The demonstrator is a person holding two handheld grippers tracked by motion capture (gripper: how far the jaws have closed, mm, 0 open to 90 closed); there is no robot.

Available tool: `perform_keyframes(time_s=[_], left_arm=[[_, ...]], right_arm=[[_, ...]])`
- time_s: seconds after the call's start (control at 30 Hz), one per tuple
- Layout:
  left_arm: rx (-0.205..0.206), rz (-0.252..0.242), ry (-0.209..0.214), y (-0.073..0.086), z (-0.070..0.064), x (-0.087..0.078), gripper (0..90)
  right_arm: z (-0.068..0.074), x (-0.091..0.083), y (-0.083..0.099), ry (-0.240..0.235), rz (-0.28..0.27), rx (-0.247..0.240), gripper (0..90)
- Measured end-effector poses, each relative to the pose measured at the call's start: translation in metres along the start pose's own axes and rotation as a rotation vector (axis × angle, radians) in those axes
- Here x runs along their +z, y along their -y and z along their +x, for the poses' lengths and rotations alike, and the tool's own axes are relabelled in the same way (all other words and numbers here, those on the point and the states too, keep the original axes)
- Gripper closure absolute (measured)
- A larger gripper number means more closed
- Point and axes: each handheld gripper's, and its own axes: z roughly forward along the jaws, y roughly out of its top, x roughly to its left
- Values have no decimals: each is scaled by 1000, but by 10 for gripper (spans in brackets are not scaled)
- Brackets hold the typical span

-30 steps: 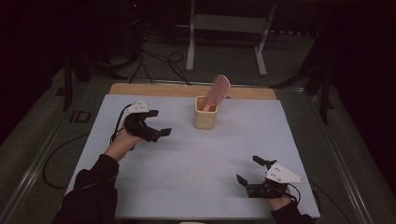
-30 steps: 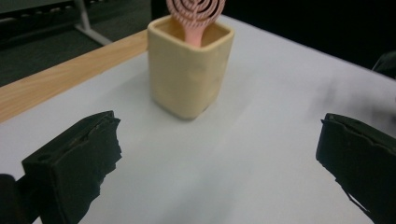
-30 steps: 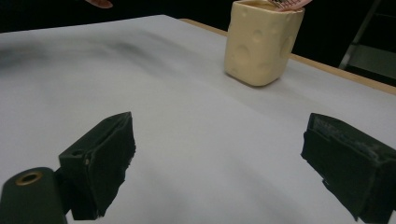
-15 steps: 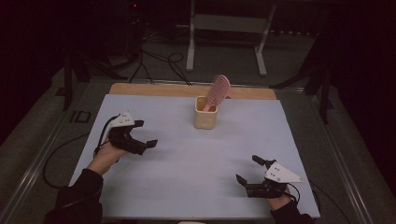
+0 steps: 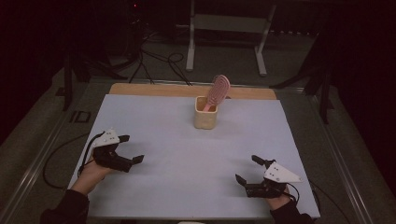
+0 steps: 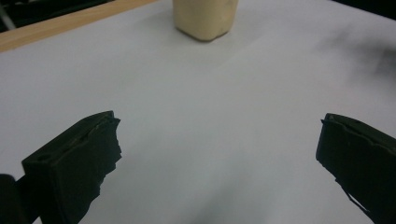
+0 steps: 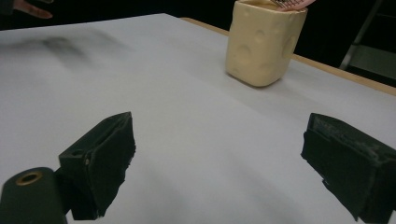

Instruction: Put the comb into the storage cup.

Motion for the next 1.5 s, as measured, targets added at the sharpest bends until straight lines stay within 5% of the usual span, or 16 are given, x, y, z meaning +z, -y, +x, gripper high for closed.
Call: perform_keyframes(time_s=[0.77, 1.0, 1.5], left_arm=[[-46, 25, -76, 68, -19, -26, 0], [-73, 18, -100, 79, -23, -31, 0], [-61, 5, -134, 83, -21, -34, 0]], right_arm=[[0, 1, 1, -1, 10, -3, 93], [0, 0, 1, 0, 8, -3, 93], [0, 1, 2, -7, 15, -4, 93]])
